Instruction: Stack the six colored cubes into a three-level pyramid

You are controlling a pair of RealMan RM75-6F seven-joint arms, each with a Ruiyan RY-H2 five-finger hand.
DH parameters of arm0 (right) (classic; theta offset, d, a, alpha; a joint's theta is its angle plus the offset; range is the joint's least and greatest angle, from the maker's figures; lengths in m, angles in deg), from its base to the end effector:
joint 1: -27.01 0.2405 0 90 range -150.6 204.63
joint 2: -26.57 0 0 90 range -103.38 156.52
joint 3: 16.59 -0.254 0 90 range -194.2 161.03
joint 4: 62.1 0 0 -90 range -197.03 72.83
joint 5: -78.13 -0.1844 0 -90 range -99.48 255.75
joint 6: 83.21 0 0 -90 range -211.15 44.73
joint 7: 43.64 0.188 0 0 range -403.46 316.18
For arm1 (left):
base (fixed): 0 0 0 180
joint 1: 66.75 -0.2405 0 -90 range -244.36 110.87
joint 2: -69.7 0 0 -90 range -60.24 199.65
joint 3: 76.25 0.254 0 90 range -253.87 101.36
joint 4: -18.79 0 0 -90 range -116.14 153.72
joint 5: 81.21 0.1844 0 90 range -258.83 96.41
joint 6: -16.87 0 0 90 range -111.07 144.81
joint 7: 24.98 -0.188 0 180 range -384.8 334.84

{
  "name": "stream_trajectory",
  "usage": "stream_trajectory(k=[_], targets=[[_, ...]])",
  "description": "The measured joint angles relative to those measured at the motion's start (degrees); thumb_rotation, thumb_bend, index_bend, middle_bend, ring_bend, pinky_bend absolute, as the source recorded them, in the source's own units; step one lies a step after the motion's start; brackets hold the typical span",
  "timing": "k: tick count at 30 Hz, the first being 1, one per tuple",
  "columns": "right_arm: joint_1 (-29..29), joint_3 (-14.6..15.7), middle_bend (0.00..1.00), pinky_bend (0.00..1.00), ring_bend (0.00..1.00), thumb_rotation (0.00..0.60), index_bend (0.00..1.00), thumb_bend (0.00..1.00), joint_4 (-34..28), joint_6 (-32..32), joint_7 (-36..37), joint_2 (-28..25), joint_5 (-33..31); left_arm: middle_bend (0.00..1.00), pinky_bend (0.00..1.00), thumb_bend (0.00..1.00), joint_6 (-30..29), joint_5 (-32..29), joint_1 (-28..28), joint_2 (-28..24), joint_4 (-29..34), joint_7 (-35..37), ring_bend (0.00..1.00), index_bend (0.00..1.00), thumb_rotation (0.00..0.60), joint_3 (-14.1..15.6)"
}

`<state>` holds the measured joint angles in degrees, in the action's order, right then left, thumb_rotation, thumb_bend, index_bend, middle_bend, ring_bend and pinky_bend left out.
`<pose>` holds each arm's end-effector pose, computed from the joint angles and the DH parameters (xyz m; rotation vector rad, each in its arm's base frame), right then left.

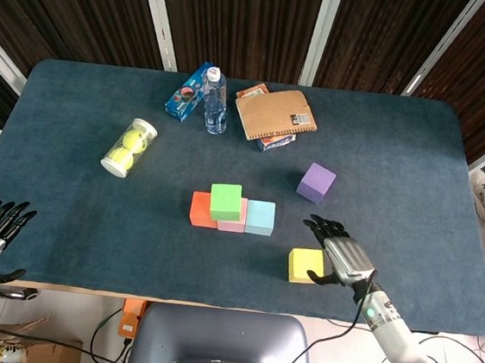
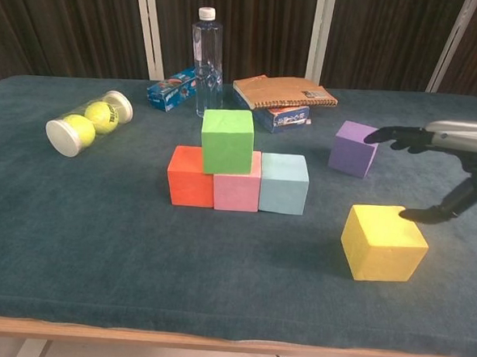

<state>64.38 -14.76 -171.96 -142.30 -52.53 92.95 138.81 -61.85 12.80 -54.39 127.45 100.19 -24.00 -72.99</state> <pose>-0.1839 -0.3057 0.0631 1.8024 -1.2953 0.8273 -0.3103 0.2431 0.1918 -1.7368 -0.6828 -0.6767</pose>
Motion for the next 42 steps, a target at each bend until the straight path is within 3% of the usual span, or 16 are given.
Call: stream_trajectory(k=[7, 20, 21, 25, 27, 35, 42], targets=[[-3.53, 1.4, 0.0, 0.0, 0.0, 0.6, 0.01, 0.21, 4.09, 2.11, 6.09, -0.66, 4.64, 0.02, 0.07, 0.07, -0.39, -0.09, -0.34, 0.0, 0.14, -0.29, 0.0, 0.09, 0.505, 0.0], [-3.93, 0.11, 0.0, 0.0, 0.0, 0.6, 0.01, 0.21, 8.92, 7.15, 6.79, 3.11, 3.87, 0.02, 0.07, 0.06, -0.21, -0.12, -0.37, 0.17, -0.01, -0.37, 0.0, 0.09, 0.508, 0.0], [-3.98, -0.09, 0.0, 0.0, 0.0, 0.6, 0.03, 0.21, 9.08, 7.18, 6.75, 3.31, 3.61, 0.02, 0.07, 0.06, -0.26, -0.16, -0.43, 0.14, -0.13, -0.26, 0.0, 0.09, 0.507, 0.01], [-4.33, -0.77, 0.0, 0.0, 0.0, 0.6, 0.29, 0.21, 10.37, 7.17, 6.33, 4.4, 1.92, 0.02, 0.07, 0.06, -0.26, -0.13, -0.48, 0.23, -0.42, 0.1, 0.0, 0.09, 0.506, 0.04], [-4.51, -0.96, 0.0, 0.0, 0.0, 0.6, 0.37, 0.21, 11.22, 7.29, 5.99, 5.05, 1.19, 0.02, 0.07, 0.06, -0.16, -0.05, -0.45, 0.29, -0.51, 0.16, 0.0, 0.09, 0.508, 0.08], [-5.38, -2.57, 0.03, 0.0, 0.01, 0.6, 0.49, 0.27, 13.02, 6.38, 5.84, 7.03, 0.71, 0.02, 0.07, 0.06, -0.37, 0.04, -0.44, 0.19, -0.38, 0.1, 0.0, 0.09, 0.505, -0.01], [-6.4, -3.93, 0.03, 0.0, 0.01, 0.6, 0.49, 0.27, 10.02, 4.72, 8.71, 3.41, 4.7, 0.02, 0.07, 0.06, -0.09, -0.27, -0.42, 0.36, -0.81, 0.53, 0.0, 0.09, 0.507, -0.08]])
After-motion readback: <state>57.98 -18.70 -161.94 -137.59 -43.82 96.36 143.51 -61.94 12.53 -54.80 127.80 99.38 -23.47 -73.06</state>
